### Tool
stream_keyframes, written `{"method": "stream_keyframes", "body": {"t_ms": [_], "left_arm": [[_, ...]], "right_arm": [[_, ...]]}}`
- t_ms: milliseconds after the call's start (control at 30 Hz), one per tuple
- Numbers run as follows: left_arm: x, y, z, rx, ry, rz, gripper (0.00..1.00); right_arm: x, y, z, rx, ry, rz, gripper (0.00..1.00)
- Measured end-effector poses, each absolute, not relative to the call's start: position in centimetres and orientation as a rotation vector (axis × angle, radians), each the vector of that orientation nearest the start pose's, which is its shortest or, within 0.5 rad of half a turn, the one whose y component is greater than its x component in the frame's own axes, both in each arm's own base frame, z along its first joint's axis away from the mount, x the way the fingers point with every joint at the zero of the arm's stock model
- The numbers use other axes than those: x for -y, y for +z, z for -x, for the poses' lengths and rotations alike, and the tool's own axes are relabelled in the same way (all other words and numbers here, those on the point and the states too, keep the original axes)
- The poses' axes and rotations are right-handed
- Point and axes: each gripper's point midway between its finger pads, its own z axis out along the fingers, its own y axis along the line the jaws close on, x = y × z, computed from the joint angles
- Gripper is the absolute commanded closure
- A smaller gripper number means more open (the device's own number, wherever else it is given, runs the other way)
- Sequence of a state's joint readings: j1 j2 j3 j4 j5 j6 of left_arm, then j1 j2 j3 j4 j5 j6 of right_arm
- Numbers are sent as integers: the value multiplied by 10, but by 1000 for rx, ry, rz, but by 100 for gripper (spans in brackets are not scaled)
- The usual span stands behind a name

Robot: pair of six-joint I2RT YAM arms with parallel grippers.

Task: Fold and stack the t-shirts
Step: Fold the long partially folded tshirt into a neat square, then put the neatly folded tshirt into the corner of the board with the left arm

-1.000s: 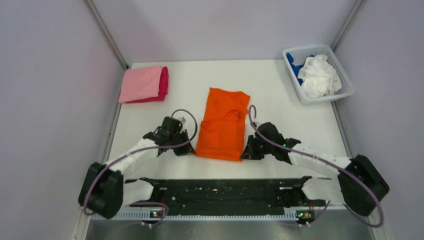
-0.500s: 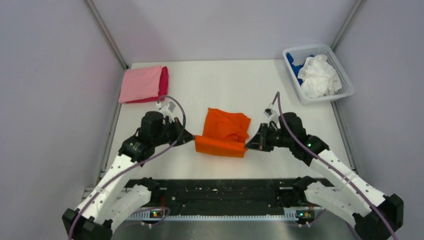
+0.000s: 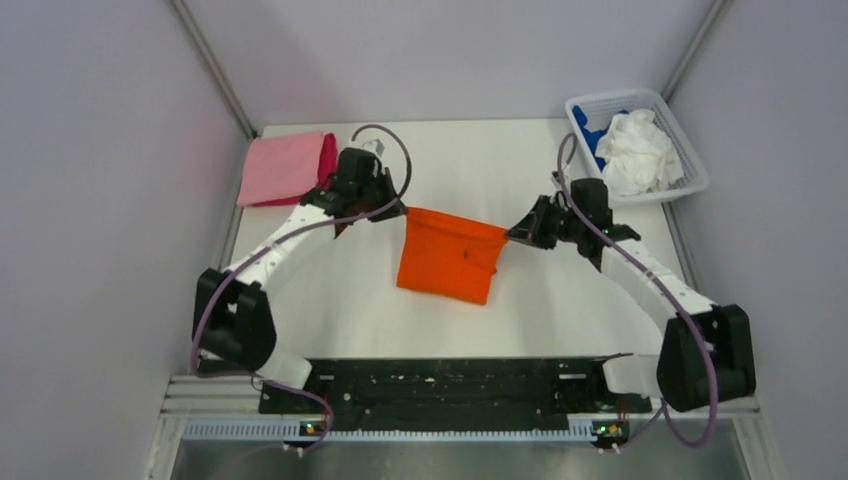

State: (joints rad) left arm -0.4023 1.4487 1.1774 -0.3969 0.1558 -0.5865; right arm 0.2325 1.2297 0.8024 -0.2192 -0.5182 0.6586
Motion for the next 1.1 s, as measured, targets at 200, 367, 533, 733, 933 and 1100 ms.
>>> {"method": "stream_keyframes", "body": {"t_ms": [200, 367, 533, 733, 933, 1100], "left_arm": [[212, 141, -401, -2430, -619, 150, 100], [216, 114, -432, -2490, -597, 158, 78], [209, 90, -454, -2549, -586, 194, 1], [199, 89, -450, -2583, -631, 224, 1], [208, 64, -388, -2696, -735, 187, 11], [220, 43, -362, -2775, -754, 155, 28]], "right_arm": [[-174, 126, -343, -2357, 1015, -254, 100], [-173, 96, -365, -2403, 1007, -280, 88], [-163, 67, -396, -2437, 941, -311, 1], [-146, 88, -431, -2368, 822, -276, 1], [-130, 119, -367, -2247, 778, -267, 1], [-117, 126, -316, -2184, 744, -282, 1]]}}
